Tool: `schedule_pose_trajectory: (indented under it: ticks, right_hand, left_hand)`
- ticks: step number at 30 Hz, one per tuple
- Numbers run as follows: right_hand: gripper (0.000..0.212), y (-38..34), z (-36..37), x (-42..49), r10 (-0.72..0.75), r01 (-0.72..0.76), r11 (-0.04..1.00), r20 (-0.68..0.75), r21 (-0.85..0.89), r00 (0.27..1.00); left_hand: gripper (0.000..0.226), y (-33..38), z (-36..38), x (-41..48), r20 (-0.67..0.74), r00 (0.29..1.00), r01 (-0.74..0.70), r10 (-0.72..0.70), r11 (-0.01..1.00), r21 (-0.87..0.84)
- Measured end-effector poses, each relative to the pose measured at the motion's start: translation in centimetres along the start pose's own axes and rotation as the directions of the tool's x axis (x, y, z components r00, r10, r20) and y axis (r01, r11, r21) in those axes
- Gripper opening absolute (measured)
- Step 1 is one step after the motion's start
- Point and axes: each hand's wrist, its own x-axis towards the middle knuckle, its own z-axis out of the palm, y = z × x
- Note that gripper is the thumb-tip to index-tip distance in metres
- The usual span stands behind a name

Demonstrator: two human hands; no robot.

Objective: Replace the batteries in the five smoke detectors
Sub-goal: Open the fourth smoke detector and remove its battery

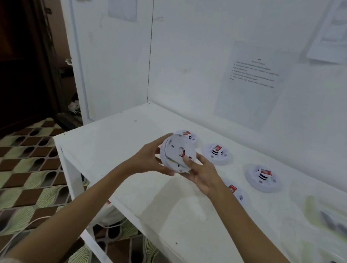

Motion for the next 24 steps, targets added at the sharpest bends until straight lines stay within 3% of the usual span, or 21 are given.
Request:
schedule_pose_trajectory:
  ticks: [3, 11, 13, 14, 16, 20, 22, 24]
  right_hand:
    - [0.046, -0.4, 0.2, 0.2, -0.090, 0.078, 0.990, -0.098, -0.115, 0.991]
    - [0.050, -1.2, 1.4, 1.1, -0.194, 0.171, 0.968, -0.115, -0.183, 0.974]
    - [0.051, -1.0, 1.8, 1.3, -0.282, 0.241, 0.927, -0.107, -0.289, 0.954]
    - [0.053, -0.8, 1.8, 1.6, -0.386, 0.319, 0.850, -0.083, -0.418, 0.919]
    - [0.059, -0.4, 1.4, 2.1, -0.584, 0.456, 0.554, 0.064, -0.696, 0.809]
    - [0.077, -1.2, 0.6, 2.4, -0.605, 0.510, 0.058, 0.376, -0.858, 0.702]
    - [0.078, -1.9, 0.5, 2.6, -0.598, 0.483, -0.090, 0.435, -0.871, 0.673]
    - [0.074, -2.2, 0.5, 2.9, -0.602, 0.463, -0.166, 0.461, -0.871, 0.652]
  left_hand:
    - [0.117, 0.5, -0.7, 0.8, 0.013, 0.998, -0.070, 0.069, 0.992, 0.101]
    - [0.104, 0.8, -1.9, 2.3, -0.026, 0.979, -0.196, 0.202, 0.971, 0.136]
    - [0.102, 0.8, -2.4, 2.4, -0.013, 0.971, -0.235, 0.240, 0.960, 0.155]
    - [0.100, 0.8, -2.6, 2.4, -0.008, 0.968, -0.245, 0.250, 0.956, 0.158]
    - [0.096, 0.6, -2.8, 2.4, -0.006, 0.966, -0.254, 0.258, 0.955, 0.152]
    - [0.097, 0.2, -2.9, 2.9, -0.017, 0.971, -0.235, 0.240, 0.963, 0.133]
    - [0.096, 0.0, -3.1, 3.1, -0.004, 0.971, -0.237, 0.239, 0.963, 0.131]
    - [0.095, 0.0, -3.2, 3.3, 0.009, 0.970, -0.241, 0.242, 0.962, 0.125]
